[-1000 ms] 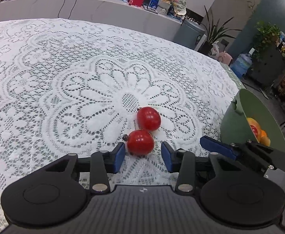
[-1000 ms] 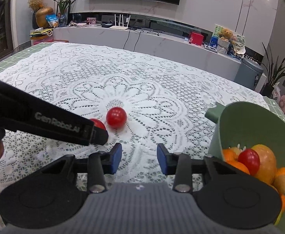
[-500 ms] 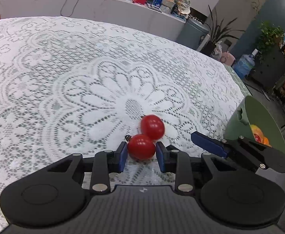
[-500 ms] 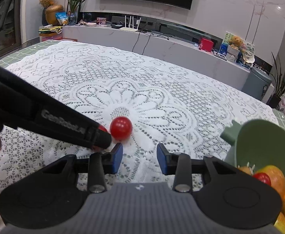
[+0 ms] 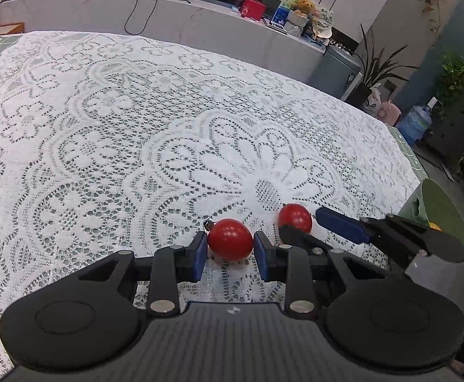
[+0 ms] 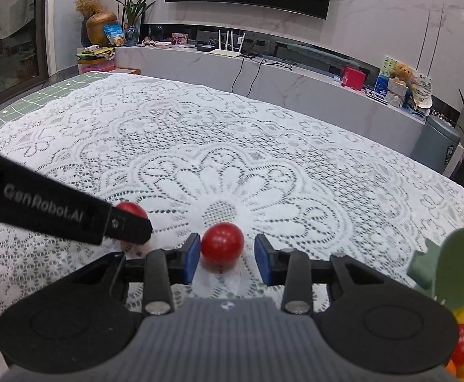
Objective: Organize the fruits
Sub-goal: 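Carry both red plums over the colander with both grippers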
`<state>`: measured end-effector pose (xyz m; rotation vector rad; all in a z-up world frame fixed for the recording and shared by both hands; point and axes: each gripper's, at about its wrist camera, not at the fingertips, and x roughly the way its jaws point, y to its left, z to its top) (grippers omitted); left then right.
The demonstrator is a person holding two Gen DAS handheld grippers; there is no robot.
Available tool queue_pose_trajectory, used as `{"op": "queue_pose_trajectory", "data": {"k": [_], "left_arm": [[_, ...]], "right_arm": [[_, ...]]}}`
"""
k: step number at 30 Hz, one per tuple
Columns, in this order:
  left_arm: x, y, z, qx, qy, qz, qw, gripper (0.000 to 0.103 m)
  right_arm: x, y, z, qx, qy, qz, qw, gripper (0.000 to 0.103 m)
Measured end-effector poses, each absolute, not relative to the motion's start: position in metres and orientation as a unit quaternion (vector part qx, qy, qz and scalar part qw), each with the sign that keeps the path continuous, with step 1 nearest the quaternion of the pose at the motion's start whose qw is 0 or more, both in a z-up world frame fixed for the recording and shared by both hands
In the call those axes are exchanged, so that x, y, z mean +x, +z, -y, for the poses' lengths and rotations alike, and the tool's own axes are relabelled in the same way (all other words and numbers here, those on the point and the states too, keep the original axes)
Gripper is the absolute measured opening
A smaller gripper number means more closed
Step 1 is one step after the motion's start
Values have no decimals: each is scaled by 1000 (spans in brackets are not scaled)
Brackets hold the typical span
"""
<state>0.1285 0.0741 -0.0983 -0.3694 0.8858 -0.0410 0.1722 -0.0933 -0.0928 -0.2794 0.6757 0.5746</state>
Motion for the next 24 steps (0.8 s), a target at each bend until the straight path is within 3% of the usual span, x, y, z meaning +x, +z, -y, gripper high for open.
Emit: {"op": "queue_pose_trajectory", "data": {"k": [13, 24], "left_arm": [[124, -98, -78, -187, -15, -425, 886, 35], [112, -78, -71, -184, -26, -407, 894, 35]], "right_arm": [[184, -96, 89, -129, 267, -346, 890, 26], [153, -63, 109, -120, 271, -329, 896, 26]]}}
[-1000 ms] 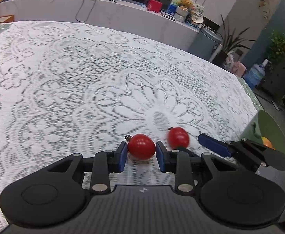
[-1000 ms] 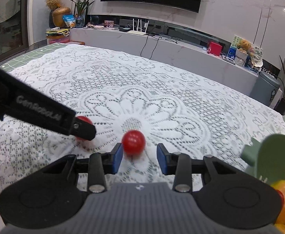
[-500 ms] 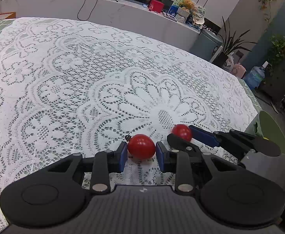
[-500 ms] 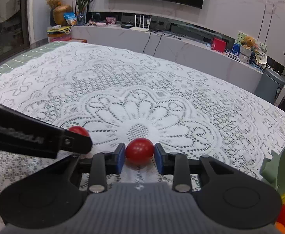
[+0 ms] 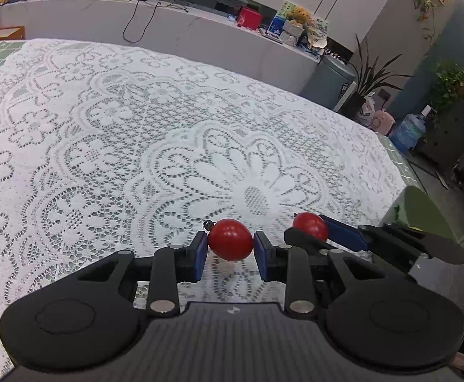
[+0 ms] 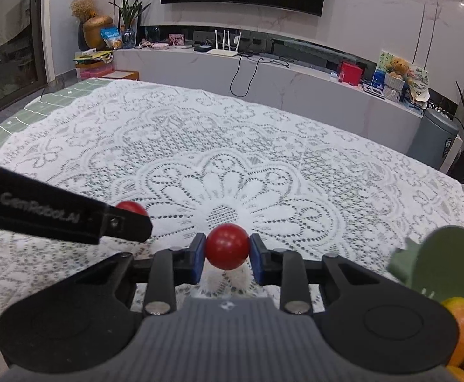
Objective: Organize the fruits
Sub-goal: 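Carry both red plums over the colander with both grippers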
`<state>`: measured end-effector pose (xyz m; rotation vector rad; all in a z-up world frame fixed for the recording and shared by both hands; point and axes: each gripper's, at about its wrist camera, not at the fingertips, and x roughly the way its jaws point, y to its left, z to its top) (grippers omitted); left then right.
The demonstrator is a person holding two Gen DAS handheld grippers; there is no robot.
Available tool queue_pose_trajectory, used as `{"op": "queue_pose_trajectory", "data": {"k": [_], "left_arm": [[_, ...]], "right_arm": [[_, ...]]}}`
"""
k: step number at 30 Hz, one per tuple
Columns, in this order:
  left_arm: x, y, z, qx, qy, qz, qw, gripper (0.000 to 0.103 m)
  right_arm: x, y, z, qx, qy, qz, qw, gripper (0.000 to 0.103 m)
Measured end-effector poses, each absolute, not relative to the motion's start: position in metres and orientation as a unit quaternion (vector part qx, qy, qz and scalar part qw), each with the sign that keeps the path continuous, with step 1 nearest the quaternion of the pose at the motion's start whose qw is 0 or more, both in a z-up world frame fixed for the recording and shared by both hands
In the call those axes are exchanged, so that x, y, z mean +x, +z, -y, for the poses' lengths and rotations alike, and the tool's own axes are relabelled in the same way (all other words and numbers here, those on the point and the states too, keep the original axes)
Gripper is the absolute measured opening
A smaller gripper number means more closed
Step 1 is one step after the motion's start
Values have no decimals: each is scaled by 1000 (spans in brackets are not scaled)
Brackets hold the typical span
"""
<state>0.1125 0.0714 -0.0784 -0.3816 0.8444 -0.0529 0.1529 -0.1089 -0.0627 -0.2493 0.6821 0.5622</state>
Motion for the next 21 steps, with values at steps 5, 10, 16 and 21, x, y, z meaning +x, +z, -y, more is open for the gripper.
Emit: {"op": "queue_pose_trajectory", "data": {"k": [5, 10, 16, 21], "left_arm": [[105, -67, -65, -180, -31, -397, 899, 35], [97, -53, -54, -172, -42, -386, 905, 35], [87, -37, -31, -155, -67, -375, 911, 35], [82, -26, -7, -135, -92, -369, 915, 35]], "right_arm": [[135, -44, 127, -115, 268, -316, 903, 26], [117, -28, 148, -114, 264, -304, 908, 26], [103, -12, 174, -104, 255, -299, 914, 26], [94, -2, 196, -104, 243, -290, 920, 26]]}}
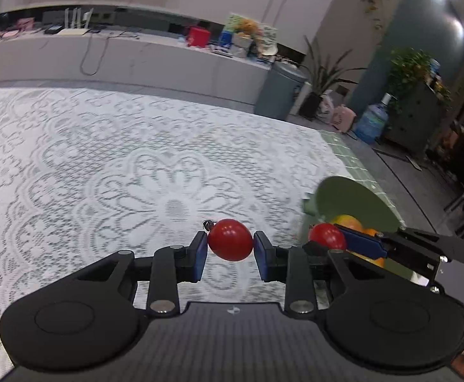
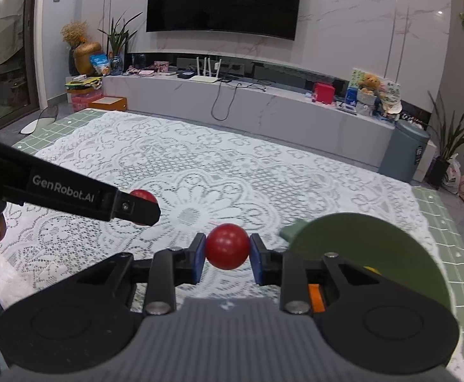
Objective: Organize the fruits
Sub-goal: 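Carry both red plums over the colander with both grippers, then lower both plums into the colander and open both grippers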
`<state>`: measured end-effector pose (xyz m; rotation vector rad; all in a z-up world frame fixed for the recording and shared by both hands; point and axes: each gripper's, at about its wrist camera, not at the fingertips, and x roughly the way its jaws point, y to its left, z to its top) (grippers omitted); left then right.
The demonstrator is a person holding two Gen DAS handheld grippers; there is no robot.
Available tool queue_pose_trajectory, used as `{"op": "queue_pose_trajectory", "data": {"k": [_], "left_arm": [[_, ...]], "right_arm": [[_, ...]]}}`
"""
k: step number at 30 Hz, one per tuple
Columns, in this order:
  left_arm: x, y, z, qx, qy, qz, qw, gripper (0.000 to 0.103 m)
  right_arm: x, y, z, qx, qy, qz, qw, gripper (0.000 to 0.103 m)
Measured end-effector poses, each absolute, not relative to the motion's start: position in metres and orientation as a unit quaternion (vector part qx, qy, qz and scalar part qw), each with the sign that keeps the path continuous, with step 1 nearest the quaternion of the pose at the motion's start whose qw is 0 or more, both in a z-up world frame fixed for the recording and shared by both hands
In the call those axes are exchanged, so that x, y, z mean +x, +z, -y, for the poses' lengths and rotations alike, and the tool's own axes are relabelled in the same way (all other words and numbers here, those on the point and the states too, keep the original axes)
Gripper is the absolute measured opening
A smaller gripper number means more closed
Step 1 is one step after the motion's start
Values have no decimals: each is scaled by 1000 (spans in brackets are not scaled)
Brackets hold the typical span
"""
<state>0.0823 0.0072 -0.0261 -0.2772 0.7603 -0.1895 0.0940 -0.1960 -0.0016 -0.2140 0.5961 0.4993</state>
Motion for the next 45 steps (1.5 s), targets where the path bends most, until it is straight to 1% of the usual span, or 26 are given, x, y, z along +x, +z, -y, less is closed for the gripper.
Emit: {"op": "queue_pose_trajectory", "data": {"k": [11, 22, 36, 45], "left_arm": [[91, -9, 57, -78, -160, -358, 917, 35], [122, -19, 114, -32, -216, -384, 897, 35], [157, -44, 130, -27, -232, -432, 871, 35], [171, -52, 130, -26, -226, -437, 870, 35]], "right_arm": [[94, 8, 253, -120, 193, -284, 931, 26], [115, -1, 283, -141, 163, -306, 927, 26], [147, -22, 293, -157, 145, -343, 915, 26], [158, -33, 288, -173, 148, -356, 906, 26]]}}
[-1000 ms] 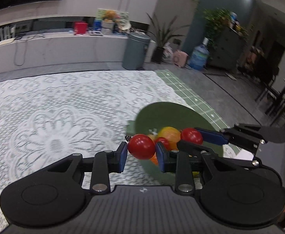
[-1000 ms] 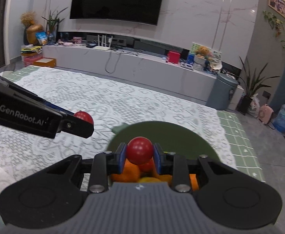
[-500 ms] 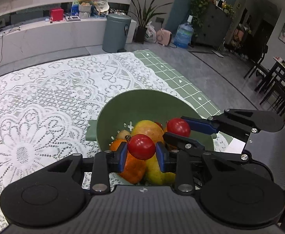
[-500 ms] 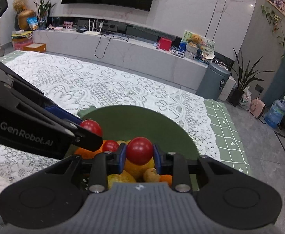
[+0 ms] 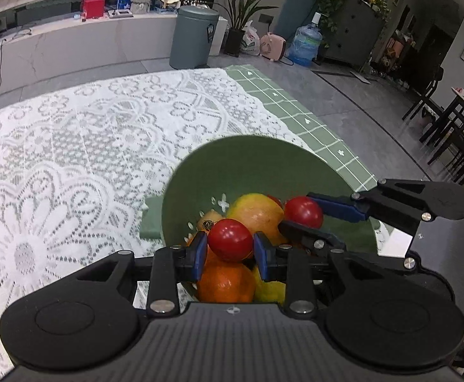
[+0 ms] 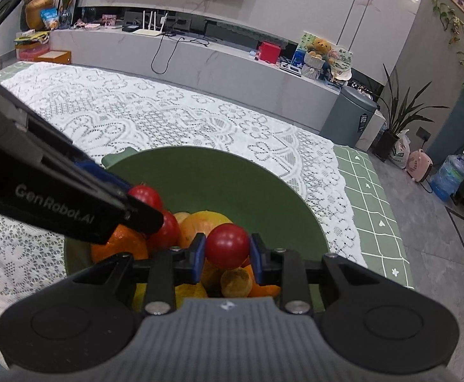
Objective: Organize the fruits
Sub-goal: 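Lower both plums into the colander and open both grippers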
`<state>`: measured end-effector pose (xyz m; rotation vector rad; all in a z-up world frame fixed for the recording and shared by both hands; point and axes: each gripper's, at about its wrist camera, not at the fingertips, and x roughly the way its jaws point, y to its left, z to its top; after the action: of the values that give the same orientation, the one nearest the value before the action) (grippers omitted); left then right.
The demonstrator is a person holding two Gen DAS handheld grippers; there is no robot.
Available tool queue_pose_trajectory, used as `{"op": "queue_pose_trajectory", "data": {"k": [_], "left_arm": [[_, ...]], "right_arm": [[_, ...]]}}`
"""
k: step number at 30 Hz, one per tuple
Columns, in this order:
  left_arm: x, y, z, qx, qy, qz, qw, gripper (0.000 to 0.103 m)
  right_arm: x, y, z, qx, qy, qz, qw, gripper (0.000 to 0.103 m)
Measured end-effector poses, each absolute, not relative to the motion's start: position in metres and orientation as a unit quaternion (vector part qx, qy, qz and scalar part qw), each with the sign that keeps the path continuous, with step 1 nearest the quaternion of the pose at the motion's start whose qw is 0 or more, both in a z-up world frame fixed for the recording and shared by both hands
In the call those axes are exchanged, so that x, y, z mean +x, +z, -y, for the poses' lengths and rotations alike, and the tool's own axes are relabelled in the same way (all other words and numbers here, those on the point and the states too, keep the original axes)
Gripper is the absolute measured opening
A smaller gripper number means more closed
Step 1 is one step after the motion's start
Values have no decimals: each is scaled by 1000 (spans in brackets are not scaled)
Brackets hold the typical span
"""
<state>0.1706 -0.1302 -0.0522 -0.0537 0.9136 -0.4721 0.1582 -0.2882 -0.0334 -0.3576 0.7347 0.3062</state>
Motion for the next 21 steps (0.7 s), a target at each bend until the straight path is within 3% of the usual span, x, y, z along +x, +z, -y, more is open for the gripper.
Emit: {"op": "queue_pose_trajectory", "data": {"k": [16, 21], "left_arm": [[190, -53, 129, -14, -195, -425, 884, 37], [190, -53, 135, 14, -191, -424, 885, 44]], "right_arm": [[170, -36, 281, -175, 153, -361, 903, 26], [173, -35, 279, -175, 149, -361, 904, 26]]}}
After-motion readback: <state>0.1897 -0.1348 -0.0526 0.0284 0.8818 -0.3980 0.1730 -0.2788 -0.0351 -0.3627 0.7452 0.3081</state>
